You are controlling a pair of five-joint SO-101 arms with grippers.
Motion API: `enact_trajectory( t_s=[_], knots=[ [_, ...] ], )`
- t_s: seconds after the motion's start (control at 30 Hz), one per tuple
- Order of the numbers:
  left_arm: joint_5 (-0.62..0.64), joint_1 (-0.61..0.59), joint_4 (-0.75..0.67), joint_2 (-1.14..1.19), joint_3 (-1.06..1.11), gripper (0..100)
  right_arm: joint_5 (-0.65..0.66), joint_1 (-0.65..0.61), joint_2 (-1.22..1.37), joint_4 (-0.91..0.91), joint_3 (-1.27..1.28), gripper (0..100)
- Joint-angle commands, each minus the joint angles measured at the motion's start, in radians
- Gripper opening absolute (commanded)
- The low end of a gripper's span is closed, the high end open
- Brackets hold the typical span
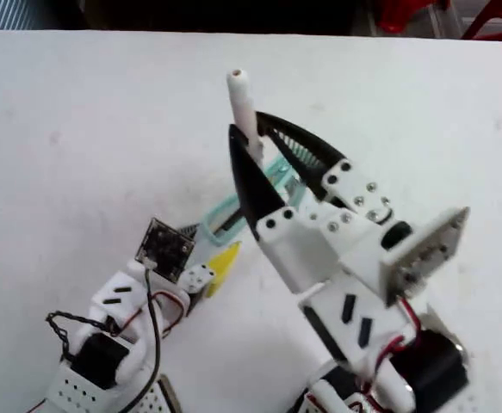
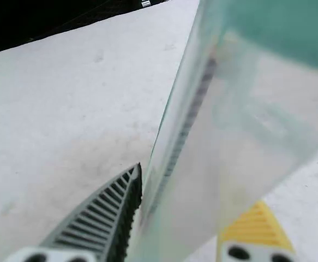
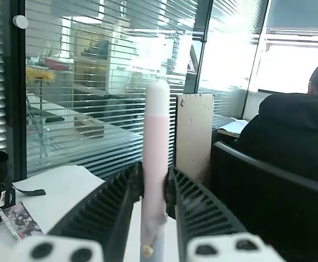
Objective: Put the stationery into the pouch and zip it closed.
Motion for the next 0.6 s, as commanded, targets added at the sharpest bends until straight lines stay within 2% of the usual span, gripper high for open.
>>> enact_trajectory(
  t_s=[0.0, 0.13, 0.57],
  knots=[
    [0.008, 0.007, -0.003, 0.004, -0.034, 23, -0.011, -0.005, -0.001, -0.191, 0.16, 1.6],
    [0.008, 0.007, -0.003, 0.004, -0.034, 23, -0.015, -0.007, -0.002, -0.243, 0.247, 1.6],
    [0.009, 0.004, -0.003, 0.004, -0.035, 23, -0.009, -0.001, -0.021, -0.062, 0.235, 1.6]
  ],
)
